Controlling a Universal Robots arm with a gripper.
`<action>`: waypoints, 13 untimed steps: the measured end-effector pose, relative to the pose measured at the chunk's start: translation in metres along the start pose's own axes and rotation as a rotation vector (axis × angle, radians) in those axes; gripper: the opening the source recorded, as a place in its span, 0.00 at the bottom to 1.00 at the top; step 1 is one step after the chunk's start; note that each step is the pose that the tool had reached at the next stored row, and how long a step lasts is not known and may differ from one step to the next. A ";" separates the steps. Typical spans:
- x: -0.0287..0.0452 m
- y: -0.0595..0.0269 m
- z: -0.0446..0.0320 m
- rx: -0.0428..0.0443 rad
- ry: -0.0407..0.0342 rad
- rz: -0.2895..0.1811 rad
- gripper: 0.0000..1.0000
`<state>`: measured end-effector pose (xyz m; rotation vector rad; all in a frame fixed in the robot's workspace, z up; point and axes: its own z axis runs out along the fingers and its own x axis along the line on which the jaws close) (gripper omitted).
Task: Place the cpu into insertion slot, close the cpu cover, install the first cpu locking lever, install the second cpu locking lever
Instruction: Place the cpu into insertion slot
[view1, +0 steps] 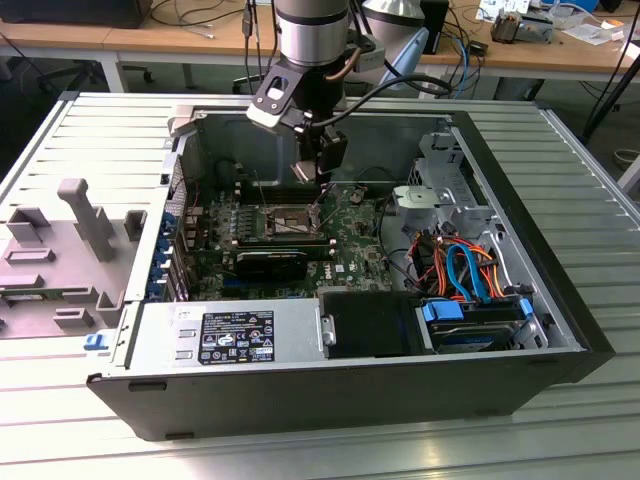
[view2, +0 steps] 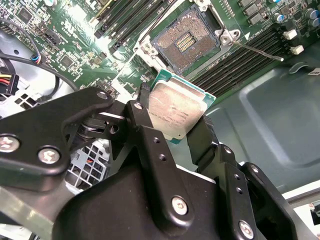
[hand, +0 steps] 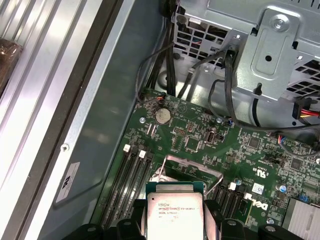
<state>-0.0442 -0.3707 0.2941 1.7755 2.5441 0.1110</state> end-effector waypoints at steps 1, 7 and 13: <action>0.0000 0.0000 0.0000 0.0000 -0.0003 0.002 0.54; 0.0000 -0.0001 0.0005 -0.0001 -0.0008 0.008 0.54; 0.0000 -0.0001 0.0009 -0.0001 -0.0012 0.013 0.54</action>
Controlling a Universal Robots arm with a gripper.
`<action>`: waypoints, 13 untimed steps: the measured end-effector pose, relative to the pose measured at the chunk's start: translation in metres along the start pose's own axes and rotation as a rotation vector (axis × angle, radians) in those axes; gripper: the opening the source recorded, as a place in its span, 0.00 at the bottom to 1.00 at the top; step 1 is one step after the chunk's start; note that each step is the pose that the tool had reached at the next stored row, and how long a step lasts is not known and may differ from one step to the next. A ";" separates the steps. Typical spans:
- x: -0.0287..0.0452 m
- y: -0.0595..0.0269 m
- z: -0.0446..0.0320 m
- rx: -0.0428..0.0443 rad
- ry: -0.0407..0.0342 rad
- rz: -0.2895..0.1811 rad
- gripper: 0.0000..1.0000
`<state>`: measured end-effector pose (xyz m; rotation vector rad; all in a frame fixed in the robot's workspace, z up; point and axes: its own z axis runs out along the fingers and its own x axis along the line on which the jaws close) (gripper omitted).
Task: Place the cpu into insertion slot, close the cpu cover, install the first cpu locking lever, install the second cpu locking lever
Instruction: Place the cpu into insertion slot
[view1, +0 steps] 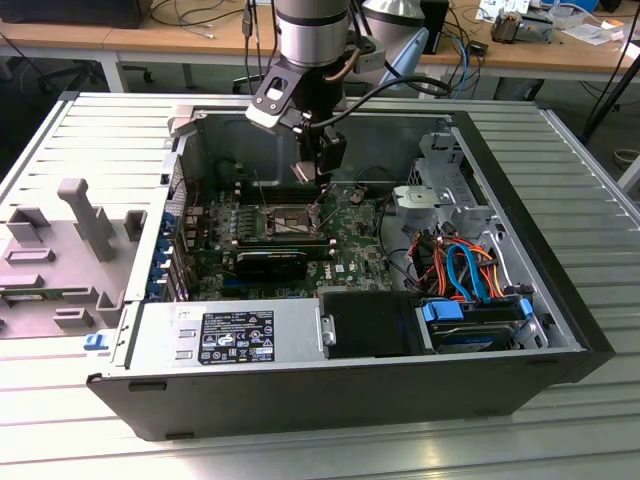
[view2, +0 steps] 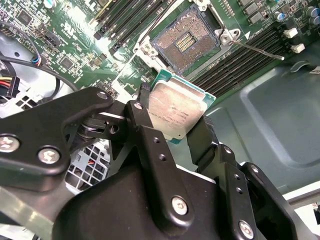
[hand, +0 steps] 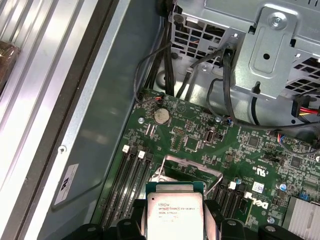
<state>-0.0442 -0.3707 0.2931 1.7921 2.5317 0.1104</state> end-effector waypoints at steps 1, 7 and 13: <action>0.0000 0.0000 0.0001 -0.0001 0.0000 0.001 0.54; 0.0000 0.0000 0.0004 -0.0001 -0.0005 0.006 0.54; 0.0000 0.0000 0.0005 -0.0001 -0.0007 0.009 0.54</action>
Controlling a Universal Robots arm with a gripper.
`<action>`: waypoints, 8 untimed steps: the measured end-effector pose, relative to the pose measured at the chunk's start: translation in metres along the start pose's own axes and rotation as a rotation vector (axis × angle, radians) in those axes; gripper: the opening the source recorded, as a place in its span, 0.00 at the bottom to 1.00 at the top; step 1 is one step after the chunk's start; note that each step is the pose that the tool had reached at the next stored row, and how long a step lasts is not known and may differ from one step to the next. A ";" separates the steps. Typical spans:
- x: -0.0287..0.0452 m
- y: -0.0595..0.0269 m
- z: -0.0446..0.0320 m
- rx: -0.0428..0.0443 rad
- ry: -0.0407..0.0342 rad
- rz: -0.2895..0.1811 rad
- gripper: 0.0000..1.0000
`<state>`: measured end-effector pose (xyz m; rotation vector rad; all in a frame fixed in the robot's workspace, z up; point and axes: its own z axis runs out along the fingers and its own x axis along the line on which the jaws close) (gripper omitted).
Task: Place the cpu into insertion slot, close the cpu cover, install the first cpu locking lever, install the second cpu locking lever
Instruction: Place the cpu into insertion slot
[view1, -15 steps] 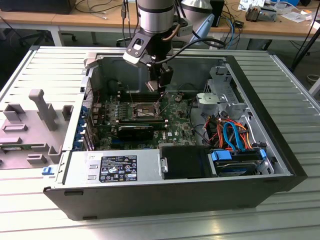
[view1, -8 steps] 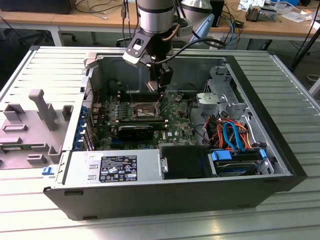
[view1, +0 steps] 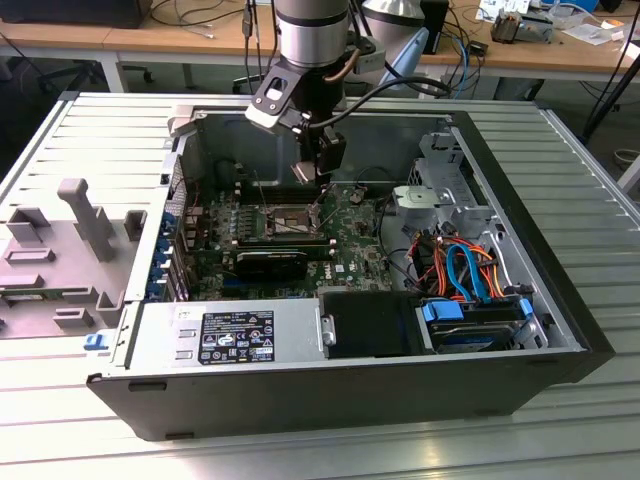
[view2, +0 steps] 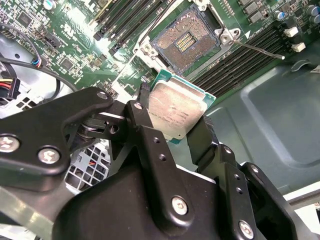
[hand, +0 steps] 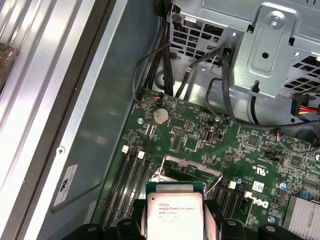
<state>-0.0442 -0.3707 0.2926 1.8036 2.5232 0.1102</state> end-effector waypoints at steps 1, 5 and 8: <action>0.0000 0.0000 0.0000 0.0000 -0.0001 0.001 0.54; 0.0000 0.0000 0.0002 -0.0001 -0.0003 0.003 0.54; 0.0000 0.0000 0.0003 -0.0001 -0.0004 0.005 0.54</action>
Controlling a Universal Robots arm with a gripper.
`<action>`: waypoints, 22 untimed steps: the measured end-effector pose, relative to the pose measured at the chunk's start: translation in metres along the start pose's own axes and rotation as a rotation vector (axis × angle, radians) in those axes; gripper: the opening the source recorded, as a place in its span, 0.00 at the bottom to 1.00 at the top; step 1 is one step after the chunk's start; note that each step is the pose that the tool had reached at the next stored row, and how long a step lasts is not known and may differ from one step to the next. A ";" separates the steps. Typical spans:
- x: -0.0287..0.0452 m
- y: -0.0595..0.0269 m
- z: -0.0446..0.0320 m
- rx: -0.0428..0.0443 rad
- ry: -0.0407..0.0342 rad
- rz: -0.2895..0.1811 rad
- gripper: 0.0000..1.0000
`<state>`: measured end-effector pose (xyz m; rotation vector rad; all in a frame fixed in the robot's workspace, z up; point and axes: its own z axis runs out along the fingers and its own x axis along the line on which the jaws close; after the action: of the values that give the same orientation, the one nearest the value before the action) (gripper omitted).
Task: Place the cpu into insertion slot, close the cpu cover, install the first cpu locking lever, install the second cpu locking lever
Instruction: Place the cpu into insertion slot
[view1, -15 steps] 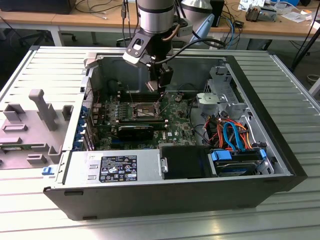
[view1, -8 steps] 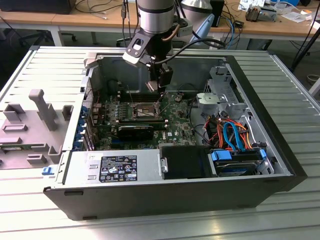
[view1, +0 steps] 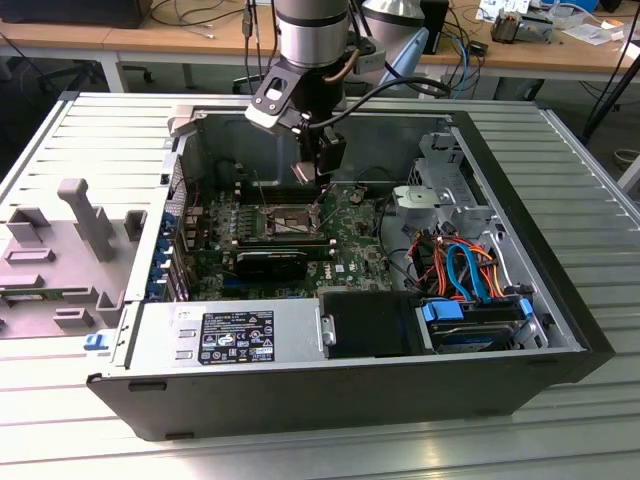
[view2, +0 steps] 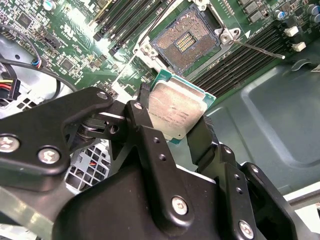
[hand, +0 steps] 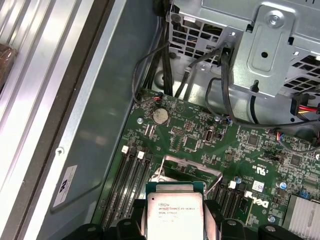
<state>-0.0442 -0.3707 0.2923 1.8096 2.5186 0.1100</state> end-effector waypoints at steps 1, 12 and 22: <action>0.0000 0.0000 0.0000 0.0000 -0.0001 0.001 0.54; 0.0000 -0.0001 0.0004 0.0000 -0.0005 0.006 0.54; 0.0000 -0.0001 0.0009 -0.0001 -0.0012 0.015 0.54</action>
<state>-0.0442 -0.3707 0.2914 1.8277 2.5049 0.1095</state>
